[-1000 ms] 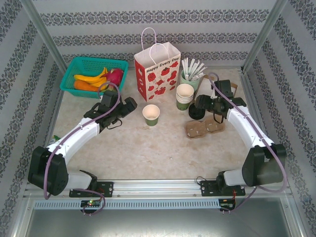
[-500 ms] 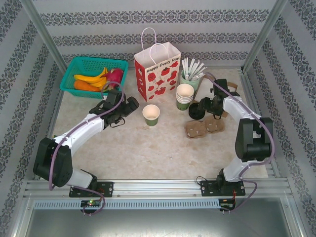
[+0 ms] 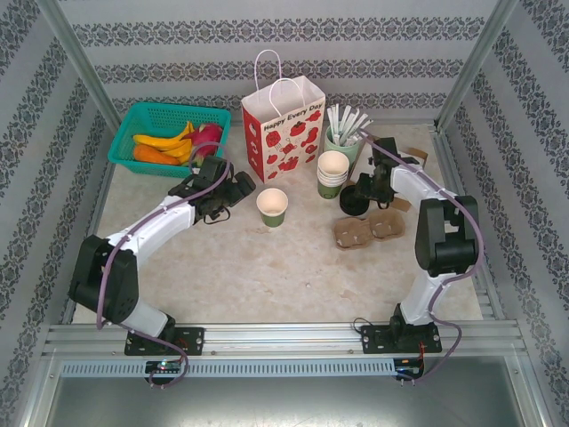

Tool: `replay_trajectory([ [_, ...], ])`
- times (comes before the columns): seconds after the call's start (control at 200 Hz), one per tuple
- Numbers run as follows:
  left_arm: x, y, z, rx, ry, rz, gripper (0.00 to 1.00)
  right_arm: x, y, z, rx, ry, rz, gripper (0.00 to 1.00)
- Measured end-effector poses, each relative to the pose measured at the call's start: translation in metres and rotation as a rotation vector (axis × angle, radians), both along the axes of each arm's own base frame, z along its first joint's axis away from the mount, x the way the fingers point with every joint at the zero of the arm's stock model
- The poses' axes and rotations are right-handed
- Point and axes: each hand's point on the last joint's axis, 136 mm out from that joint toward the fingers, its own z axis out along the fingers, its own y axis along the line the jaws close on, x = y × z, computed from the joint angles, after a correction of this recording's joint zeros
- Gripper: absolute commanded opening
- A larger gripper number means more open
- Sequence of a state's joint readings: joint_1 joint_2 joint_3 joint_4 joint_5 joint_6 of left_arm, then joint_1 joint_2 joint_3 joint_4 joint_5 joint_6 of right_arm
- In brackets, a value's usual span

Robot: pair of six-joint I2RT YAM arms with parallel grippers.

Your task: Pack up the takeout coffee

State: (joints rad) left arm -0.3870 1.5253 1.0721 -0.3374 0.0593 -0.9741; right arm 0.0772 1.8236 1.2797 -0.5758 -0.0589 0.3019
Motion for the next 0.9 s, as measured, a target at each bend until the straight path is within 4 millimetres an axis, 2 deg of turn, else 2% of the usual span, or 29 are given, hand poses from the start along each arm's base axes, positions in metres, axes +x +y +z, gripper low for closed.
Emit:
replay_trajectory([
  [0.51,-0.006,0.004,-0.008,0.02,0.038,0.008,1.0,-0.003,-0.009,-0.005,-0.105,0.026,0.026,0.14],
  [0.904,-0.007,0.004,-0.009,0.023,0.045,0.008,1.0,-0.002,-0.014,0.001,-0.132,0.011,0.019,0.11],
])
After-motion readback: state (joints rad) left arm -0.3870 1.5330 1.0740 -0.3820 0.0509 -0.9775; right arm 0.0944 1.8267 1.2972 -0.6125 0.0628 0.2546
